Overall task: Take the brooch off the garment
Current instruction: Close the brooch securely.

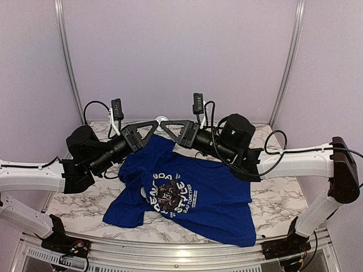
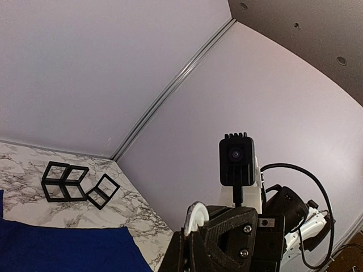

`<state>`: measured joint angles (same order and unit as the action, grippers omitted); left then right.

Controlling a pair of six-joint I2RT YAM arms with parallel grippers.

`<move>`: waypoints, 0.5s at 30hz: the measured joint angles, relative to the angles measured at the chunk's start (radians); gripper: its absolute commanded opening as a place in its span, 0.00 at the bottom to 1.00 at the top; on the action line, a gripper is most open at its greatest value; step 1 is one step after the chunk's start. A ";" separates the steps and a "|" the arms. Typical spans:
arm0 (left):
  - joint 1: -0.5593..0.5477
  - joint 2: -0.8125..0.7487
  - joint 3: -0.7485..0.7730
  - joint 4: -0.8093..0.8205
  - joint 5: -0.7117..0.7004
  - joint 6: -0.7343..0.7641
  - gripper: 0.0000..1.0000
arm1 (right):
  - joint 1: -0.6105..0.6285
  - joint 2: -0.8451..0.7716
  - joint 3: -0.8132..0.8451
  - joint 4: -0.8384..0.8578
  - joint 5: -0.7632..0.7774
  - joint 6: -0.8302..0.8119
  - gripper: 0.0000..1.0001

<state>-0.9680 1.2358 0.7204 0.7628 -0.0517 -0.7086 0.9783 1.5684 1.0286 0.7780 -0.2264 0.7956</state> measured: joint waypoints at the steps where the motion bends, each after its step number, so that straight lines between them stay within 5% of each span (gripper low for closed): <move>1: 0.000 0.000 0.002 -0.006 -0.002 0.002 0.00 | 0.001 0.000 -0.001 0.000 0.006 0.002 0.01; 15: 0.000 -0.017 0.015 -0.070 -0.007 0.050 0.00 | 0.009 0.000 -0.009 0.003 0.031 0.023 0.00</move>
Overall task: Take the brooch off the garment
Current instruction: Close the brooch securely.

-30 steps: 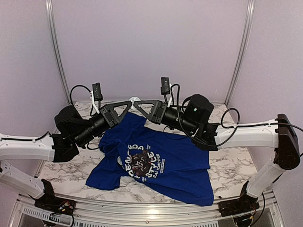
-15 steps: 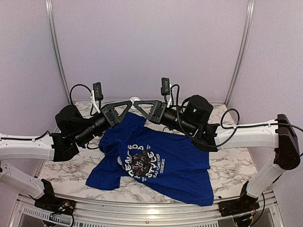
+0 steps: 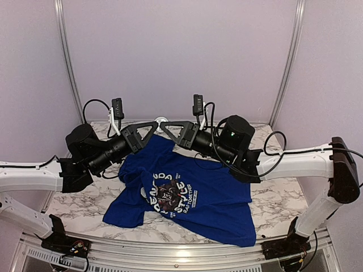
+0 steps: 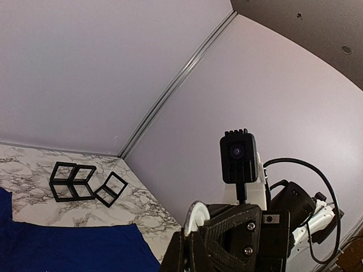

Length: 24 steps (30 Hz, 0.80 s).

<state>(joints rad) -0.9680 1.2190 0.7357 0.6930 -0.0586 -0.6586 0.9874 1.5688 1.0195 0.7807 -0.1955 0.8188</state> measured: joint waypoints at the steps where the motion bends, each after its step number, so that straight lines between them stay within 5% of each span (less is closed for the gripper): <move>1: 0.000 -0.003 0.000 -0.003 0.000 0.001 0.00 | 0.002 0.000 -0.001 0.003 0.001 0.000 0.01; 24: -0.002 -0.012 -0.034 0.023 -0.008 -0.124 0.00 | 0.012 0.019 -0.035 0.090 0.009 0.008 0.03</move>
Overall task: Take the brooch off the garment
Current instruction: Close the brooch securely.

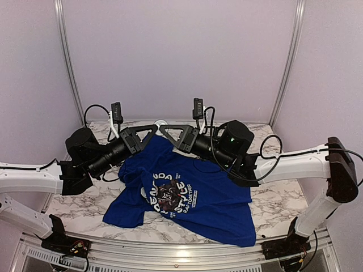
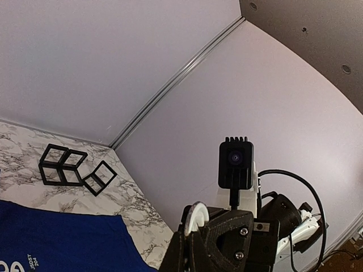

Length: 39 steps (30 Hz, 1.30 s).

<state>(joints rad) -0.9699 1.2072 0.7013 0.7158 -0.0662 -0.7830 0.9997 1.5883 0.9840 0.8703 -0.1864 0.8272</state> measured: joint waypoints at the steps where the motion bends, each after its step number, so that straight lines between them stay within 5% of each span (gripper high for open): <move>1: 0.000 0.001 -0.002 0.001 -0.001 -0.003 0.00 | 0.000 0.000 -0.002 0.001 0.002 0.000 0.03; 24: 0.000 0.003 -0.006 0.009 0.003 -0.047 0.00 | 0.001 0.000 -0.012 0.012 0.016 -0.001 0.08; 39: 0.009 0.001 -0.025 0.011 -0.040 -0.051 0.00 | -0.040 -0.011 -0.020 0.079 0.145 -0.024 0.20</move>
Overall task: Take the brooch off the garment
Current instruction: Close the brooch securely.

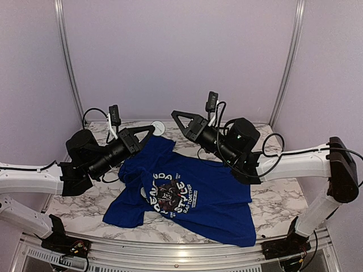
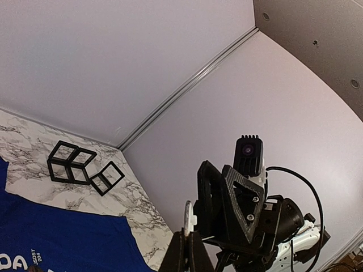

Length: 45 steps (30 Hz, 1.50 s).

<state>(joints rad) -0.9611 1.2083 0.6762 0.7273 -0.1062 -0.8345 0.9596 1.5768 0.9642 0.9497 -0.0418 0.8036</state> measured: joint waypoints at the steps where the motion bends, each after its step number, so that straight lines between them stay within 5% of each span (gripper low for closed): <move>1: 0.000 0.000 0.000 0.000 0.000 0.000 0.00 | 0.000 0.000 0.000 0.000 0.001 -0.003 0.22; 12: 0.028 -0.033 -0.011 0.023 0.060 0.032 0.00 | -0.039 0.000 0.021 -0.061 -0.178 -0.095 0.70; 14: 0.033 -0.044 -0.015 0.041 0.091 0.041 0.00 | -0.058 -0.001 0.021 -0.069 -0.230 -0.111 0.93; 16: 0.035 -0.051 -0.019 0.065 0.127 0.055 0.00 | -0.067 -0.006 0.021 -0.087 -0.274 -0.143 0.97; 26: 0.074 -0.045 -0.023 0.168 0.310 0.104 0.00 | -0.008 -0.095 0.021 -0.158 -0.313 -0.346 0.74; 45: 0.193 0.163 0.108 0.298 0.565 0.085 0.00 | 0.005 -0.097 0.123 -0.288 -0.301 -0.573 0.58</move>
<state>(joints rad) -0.7685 1.3716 0.7845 1.0256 0.4583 -0.7494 0.9646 1.4796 1.0870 0.6617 -0.3428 0.2310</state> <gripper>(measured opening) 0.015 0.593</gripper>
